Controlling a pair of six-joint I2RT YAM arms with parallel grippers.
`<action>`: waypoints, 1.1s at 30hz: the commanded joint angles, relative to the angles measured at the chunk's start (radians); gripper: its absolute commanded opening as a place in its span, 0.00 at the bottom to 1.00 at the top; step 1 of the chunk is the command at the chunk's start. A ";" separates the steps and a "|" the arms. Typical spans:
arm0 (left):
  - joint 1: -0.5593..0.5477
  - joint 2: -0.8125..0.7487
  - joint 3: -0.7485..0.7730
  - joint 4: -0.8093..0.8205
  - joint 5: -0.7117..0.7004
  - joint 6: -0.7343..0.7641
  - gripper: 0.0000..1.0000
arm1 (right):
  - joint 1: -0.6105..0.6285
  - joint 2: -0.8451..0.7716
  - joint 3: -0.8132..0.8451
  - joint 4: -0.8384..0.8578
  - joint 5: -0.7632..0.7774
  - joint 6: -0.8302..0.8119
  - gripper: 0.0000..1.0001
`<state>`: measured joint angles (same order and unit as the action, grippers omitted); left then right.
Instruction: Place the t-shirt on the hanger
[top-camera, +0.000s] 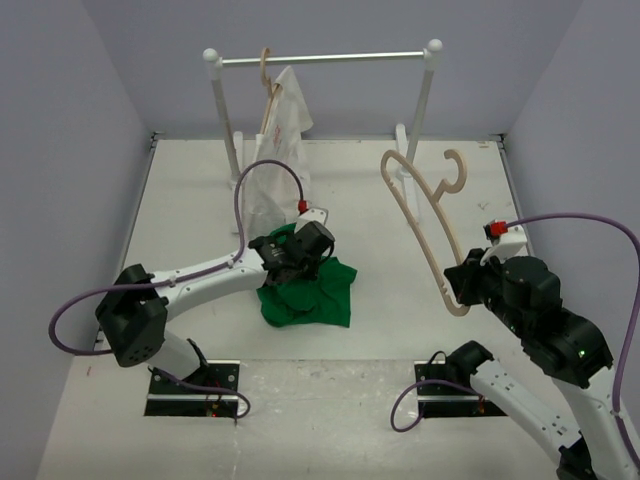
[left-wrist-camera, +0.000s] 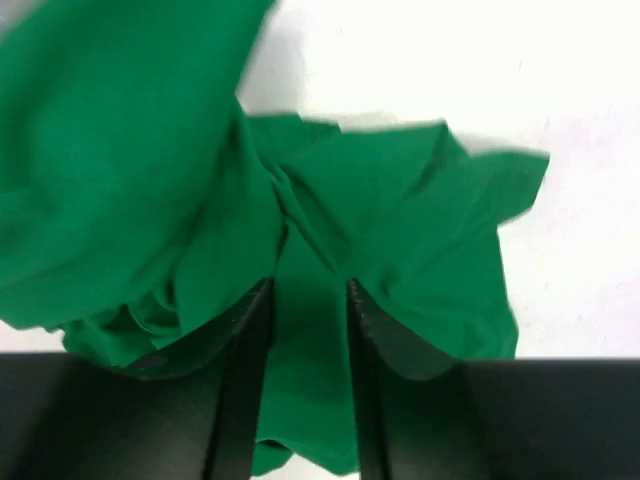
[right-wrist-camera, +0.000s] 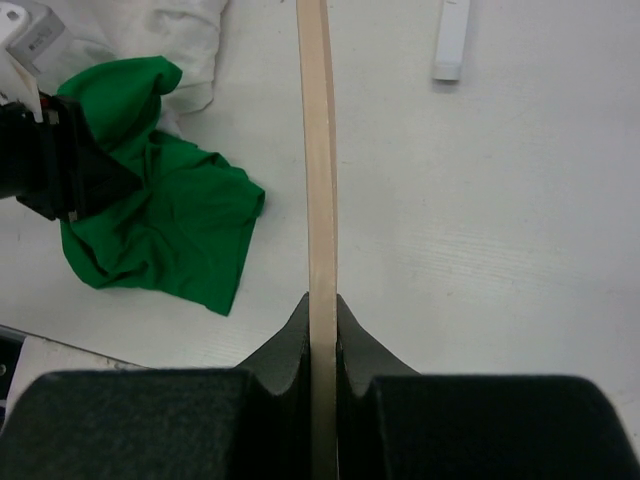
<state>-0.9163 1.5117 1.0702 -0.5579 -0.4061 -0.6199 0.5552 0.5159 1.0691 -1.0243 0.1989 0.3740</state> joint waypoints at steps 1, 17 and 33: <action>-0.027 -0.024 -0.081 0.077 0.067 -0.043 0.10 | 0.002 -0.002 -0.005 0.069 0.003 0.003 0.00; -0.201 0.032 0.238 0.379 0.509 0.103 0.00 | 0.001 0.000 0.056 0.090 0.166 0.035 0.00; -0.325 0.067 0.152 0.283 0.118 0.040 0.57 | 0.000 0.016 0.073 0.089 0.226 0.017 0.00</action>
<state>-1.2454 1.7292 1.2278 -0.1514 0.0781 -0.5415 0.5552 0.5165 1.1397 -0.9863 0.4199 0.3923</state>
